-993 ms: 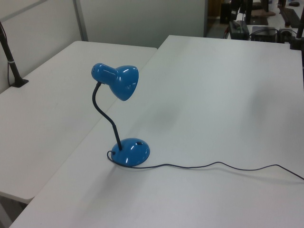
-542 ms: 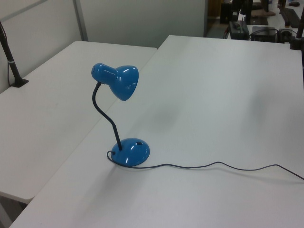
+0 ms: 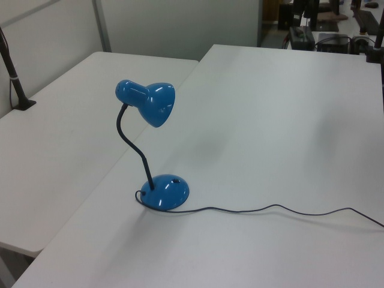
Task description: Turn on the lamp
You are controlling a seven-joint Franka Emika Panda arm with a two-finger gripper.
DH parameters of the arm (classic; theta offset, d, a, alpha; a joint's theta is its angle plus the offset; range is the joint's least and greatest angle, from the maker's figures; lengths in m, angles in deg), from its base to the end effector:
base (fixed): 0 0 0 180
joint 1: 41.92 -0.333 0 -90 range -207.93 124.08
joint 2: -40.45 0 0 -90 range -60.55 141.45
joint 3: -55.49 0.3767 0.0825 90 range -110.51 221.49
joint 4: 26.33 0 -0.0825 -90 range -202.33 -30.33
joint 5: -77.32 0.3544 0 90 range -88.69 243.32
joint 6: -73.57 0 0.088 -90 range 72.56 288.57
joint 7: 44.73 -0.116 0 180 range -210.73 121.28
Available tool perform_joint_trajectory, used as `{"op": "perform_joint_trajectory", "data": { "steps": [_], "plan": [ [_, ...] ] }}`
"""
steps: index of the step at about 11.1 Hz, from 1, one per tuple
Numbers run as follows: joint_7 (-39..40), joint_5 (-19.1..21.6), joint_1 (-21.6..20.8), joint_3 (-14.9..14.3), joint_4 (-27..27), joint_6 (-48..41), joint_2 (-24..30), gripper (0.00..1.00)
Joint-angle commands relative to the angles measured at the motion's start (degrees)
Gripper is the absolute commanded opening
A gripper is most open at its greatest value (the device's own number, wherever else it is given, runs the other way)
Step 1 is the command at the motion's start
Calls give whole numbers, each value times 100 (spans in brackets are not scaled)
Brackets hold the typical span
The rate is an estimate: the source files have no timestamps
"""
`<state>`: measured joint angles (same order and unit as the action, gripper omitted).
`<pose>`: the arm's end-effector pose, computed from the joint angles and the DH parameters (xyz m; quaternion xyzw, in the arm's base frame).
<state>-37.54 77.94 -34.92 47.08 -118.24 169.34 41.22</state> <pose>0.5116 -0.1405 0.6776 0.9966 -0.0720 0.0408 0.0016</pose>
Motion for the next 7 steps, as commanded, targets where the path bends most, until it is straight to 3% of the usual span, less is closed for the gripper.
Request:
{"op": "perform_joint_trajectory", "data": {
  "steps": [1,7],
  "plan": [
    [-42,34,-129,14,76,-209,46,100],
    [-16,26,-121,-38,68,-191,20,100]
  ]
}}
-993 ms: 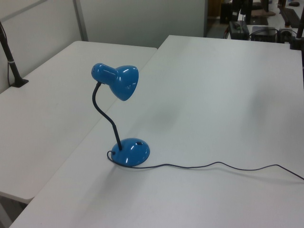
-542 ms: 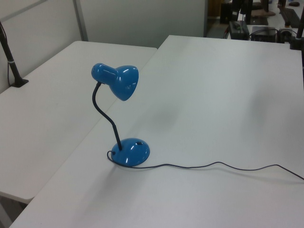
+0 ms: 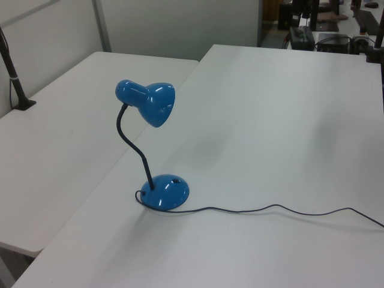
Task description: Turn on the lamp
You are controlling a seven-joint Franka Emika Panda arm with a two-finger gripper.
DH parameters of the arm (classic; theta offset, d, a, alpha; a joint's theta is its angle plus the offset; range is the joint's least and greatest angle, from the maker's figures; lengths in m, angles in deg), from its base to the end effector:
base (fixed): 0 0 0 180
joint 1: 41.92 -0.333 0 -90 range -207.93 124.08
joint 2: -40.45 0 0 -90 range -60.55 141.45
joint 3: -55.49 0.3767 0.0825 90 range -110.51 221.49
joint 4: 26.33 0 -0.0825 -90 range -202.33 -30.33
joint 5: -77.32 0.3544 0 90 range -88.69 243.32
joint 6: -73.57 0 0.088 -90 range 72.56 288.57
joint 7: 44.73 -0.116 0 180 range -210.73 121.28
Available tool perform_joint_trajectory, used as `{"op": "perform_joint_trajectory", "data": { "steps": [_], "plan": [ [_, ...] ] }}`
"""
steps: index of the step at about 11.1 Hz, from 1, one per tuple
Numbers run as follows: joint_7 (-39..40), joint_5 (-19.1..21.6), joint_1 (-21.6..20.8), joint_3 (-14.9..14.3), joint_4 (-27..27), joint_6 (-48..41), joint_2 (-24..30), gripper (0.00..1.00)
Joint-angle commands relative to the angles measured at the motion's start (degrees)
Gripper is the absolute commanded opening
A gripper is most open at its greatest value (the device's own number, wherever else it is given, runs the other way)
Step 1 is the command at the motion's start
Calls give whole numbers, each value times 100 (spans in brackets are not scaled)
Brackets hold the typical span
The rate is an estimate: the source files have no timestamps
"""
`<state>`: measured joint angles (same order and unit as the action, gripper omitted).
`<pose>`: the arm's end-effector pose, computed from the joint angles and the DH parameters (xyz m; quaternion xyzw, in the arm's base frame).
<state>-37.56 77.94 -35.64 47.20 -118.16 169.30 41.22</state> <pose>0.5136 -0.1330 0.6782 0.9970 -0.0648 0.0411 0.0014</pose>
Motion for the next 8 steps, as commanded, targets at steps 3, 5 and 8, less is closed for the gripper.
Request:
{"op": "perform_joint_trajectory", "data": {
  "steps": [3,5,8],
  "plan": [
    [31,-35,-74,-24,60,-178,-24,100],
    [22,-159,-83,-7,60,-187,-15,100],
    [-4,-176,-83,-7,60,-161,-33,100]
  ]
}}
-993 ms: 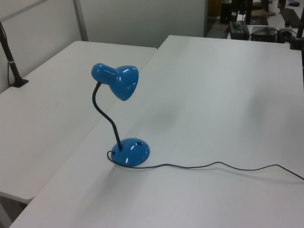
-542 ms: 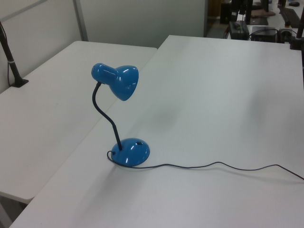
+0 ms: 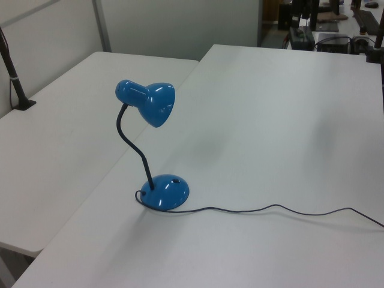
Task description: Turn on the lamp
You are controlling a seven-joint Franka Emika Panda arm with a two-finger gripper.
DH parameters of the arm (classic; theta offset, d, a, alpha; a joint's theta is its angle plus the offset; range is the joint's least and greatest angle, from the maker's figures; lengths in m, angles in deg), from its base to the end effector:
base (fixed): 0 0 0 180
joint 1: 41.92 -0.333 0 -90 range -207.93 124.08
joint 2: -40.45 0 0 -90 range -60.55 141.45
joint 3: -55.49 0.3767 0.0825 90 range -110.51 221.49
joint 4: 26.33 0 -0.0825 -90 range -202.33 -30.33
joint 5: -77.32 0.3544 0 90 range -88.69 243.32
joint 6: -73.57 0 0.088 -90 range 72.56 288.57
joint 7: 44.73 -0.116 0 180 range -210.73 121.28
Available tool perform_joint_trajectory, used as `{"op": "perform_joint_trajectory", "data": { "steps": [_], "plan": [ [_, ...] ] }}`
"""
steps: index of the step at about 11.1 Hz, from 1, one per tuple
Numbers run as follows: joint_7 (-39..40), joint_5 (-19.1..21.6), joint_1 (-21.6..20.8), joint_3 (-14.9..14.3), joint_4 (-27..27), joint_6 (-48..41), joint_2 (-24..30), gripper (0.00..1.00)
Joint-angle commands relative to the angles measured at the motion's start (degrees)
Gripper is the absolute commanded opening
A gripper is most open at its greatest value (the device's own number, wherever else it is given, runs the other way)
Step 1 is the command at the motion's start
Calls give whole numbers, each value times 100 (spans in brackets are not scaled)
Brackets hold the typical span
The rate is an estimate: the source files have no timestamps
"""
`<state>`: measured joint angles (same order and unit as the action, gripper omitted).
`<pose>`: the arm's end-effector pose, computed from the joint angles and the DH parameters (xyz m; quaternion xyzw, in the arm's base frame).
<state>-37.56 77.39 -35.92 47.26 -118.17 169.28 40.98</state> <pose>0.5155 -0.1311 0.6759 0.9974 -0.0616 0.0379 0.0059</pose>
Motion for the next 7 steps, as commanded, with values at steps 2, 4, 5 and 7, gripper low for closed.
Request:
{"op": "perform_joint_trajectory", "data": {
  "steps": [2,4,5,7],
  "plan": [
    [-23,-122,-178,5,35,-193,-27,100],
    [-40,-140,-240,-3,52,-255,-27,100],
    [-32,-131,-266,5,43,-237,-44,100],
    [-40,-218,-513,-12,17,-290,-159,100]
  ]
}}
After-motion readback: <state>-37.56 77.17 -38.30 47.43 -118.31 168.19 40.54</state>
